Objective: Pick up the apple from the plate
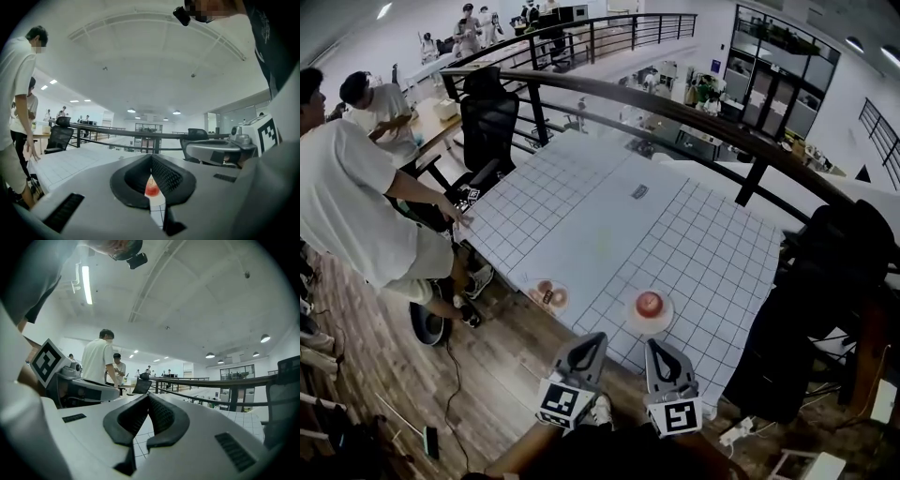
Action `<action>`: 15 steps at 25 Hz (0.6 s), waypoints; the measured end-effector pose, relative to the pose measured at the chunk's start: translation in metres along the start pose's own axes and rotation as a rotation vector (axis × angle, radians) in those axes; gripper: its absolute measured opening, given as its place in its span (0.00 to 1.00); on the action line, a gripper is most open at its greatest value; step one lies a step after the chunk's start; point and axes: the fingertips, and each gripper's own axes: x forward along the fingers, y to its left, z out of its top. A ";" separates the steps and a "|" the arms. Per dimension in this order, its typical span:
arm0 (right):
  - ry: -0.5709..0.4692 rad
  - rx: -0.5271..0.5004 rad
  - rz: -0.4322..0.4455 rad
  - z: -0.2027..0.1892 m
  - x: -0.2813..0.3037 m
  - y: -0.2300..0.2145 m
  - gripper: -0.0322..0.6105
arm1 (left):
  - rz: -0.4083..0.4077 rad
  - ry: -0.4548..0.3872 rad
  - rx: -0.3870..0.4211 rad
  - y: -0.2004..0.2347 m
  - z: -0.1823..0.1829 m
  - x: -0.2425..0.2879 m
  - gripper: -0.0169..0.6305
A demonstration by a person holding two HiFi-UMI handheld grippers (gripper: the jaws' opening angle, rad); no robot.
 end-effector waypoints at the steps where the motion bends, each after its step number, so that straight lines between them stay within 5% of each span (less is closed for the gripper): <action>1: 0.006 -0.002 -0.011 -0.001 0.005 -0.002 0.09 | -0.013 0.002 0.004 0.004 -0.002 0.004 0.06; 15: 0.058 -0.017 -0.098 -0.026 0.016 -0.051 0.09 | -0.098 0.093 -0.014 -0.006 -0.037 0.065 0.06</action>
